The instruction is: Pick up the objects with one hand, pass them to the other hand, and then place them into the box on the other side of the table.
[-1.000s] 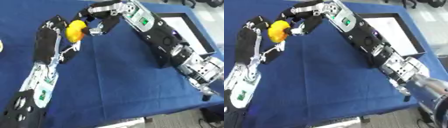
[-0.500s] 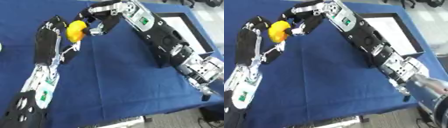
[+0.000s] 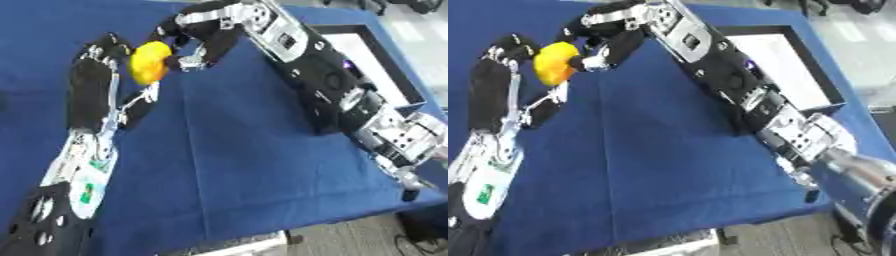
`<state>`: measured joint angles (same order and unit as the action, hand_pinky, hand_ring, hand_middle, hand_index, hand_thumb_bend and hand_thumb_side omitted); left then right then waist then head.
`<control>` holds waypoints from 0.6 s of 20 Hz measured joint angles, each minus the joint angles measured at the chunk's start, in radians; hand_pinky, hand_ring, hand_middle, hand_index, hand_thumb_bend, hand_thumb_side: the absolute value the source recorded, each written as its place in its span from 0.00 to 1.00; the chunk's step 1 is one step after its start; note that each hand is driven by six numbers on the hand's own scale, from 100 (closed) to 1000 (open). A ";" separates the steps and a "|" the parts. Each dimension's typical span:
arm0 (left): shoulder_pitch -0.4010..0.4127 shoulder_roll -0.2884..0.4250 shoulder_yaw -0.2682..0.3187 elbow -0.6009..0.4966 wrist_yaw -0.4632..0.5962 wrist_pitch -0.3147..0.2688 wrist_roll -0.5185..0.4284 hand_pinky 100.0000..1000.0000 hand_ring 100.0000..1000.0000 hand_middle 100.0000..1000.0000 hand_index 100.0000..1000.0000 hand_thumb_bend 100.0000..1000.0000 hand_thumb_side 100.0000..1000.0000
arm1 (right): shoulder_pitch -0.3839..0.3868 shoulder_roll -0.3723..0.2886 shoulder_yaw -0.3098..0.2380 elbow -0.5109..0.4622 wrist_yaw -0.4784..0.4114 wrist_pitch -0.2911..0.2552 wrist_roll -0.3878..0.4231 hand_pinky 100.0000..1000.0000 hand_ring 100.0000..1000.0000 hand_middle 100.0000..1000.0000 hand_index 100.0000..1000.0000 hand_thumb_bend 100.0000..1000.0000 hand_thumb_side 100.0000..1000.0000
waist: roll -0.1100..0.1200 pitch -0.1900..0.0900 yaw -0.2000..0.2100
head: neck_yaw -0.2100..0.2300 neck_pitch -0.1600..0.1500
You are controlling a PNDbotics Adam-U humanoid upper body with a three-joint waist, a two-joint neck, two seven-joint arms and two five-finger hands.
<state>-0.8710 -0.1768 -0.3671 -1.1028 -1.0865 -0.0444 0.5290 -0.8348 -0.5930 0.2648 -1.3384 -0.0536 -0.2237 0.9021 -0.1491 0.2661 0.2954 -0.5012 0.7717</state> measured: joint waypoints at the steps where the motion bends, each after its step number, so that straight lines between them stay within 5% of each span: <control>1: 0.000 0.000 0.000 0.000 -0.001 0.001 0.001 0.68 0.51 0.52 0.64 0.31 0.03 | 0.000 0.000 0.000 0.002 0.000 0.001 0.000 0.65 1.00 0.42 0.66 0.00 0.30 | 0.000 0.000 0.000 | 0.000 0.000; 8: 0.000 0.001 0.001 0.000 -0.008 0.005 0.005 0.68 0.52 0.54 0.75 0.49 0.10 | 0.001 0.000 0.001 0.005 -0.001 0.016 0.002 0.64 1.00 0.41 0.65 0.00 0.34 | 0.000 0.000 -0.001 | -0.002 0.000; 12: 0.000 0.001 0.001 0.000 -0.011 0.005 0.005 0.68 0.52 0.54 0.76 0.49 0.10 | 0.002 0.000 0.001 0.008 -0.003 0.021 0.004 0.64 1.00 0.41 0.65 0.00 0.34 | 0.000 0.000 -0.002 | -0.003 0.000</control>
<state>-0.8707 -0.1762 -0.3664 -1.1029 -1.0980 -0.0396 0.5339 -0.8325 -0.5930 0.2663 -1.3308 -0.0566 -0.2023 0.9058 -0.1491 0.2661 0.2934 -0.5041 0.7717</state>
